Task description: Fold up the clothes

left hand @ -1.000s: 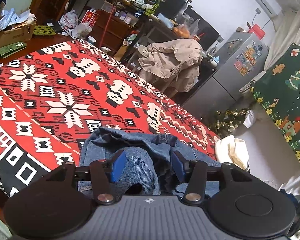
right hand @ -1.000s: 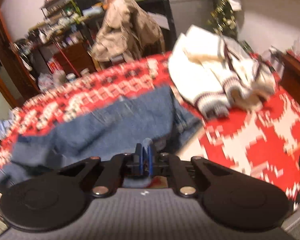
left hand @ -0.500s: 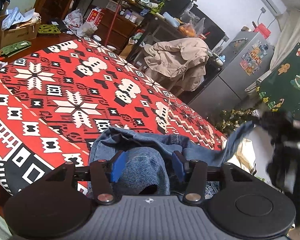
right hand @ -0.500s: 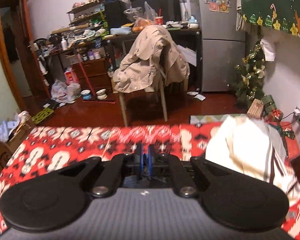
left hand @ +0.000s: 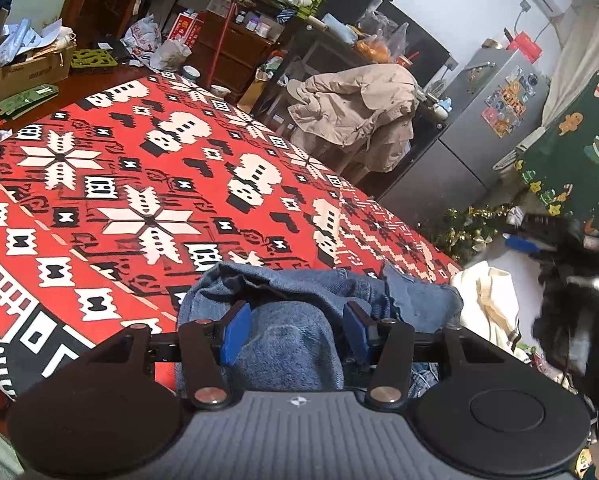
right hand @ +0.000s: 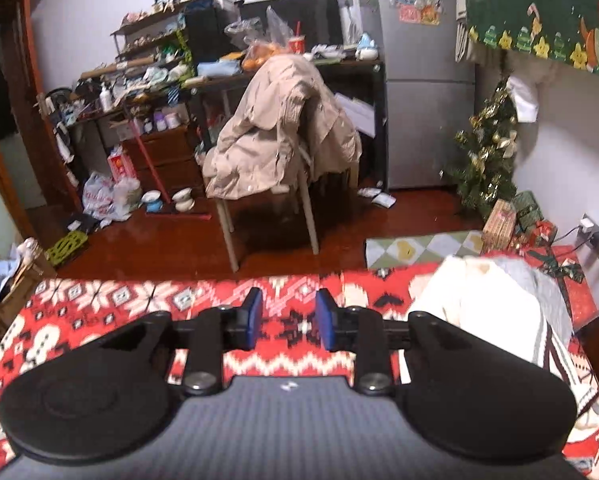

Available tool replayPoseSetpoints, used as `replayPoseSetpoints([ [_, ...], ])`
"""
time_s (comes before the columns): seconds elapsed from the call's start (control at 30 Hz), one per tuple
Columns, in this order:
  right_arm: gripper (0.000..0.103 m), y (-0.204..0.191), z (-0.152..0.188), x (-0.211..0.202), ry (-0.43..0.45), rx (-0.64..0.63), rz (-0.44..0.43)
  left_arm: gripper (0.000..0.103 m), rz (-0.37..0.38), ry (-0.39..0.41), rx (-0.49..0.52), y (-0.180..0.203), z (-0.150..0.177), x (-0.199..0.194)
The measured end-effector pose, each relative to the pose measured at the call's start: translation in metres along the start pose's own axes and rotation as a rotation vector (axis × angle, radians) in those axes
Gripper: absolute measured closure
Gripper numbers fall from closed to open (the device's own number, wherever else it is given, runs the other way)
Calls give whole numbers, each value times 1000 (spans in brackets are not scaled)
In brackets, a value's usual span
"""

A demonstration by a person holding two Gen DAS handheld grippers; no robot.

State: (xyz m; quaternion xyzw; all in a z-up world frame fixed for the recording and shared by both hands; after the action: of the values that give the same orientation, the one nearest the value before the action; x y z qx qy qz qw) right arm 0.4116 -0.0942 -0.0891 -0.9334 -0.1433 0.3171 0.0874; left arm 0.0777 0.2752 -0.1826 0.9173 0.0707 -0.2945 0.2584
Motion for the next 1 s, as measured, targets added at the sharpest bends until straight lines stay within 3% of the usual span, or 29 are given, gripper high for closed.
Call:
replayPoseSetpoints([
  [0.17,67,33,49,-26,-94,-15,-22,52,21,0,35,13,-3,-4],
  [0.3,65,63,112,-54,-178,-21,-12,48,38,-7,61,23,-5,-4],
  [0.43,59,97,178,-82,-241,46,-5,45,42,-20,97,32,-7,0],
  [0.53,58,120,213,-93,-299,181,-49,44,48,-32,93,35,-7,3],
  [0.63,57,124,236,-97,-355,318,-129,44,52,-43,85,36,-6,5],
  [1.0,54,93,264,-85,-425,536,-237,44,53,-46,79,39,1,2],
])
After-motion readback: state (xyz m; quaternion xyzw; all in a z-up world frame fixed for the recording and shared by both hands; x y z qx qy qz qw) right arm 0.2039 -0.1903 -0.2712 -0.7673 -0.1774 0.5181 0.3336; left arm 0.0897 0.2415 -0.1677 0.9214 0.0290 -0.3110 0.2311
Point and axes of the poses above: each gripper's, at about its wrist camera, not at the fingertips, and x roughly the way its jaws point, y to its right, z to its underside, the point moved 9 cm from there along x, roughly the way its jaws point, and after that the axes turned 8 degrees about x, right-handed, at the moved point
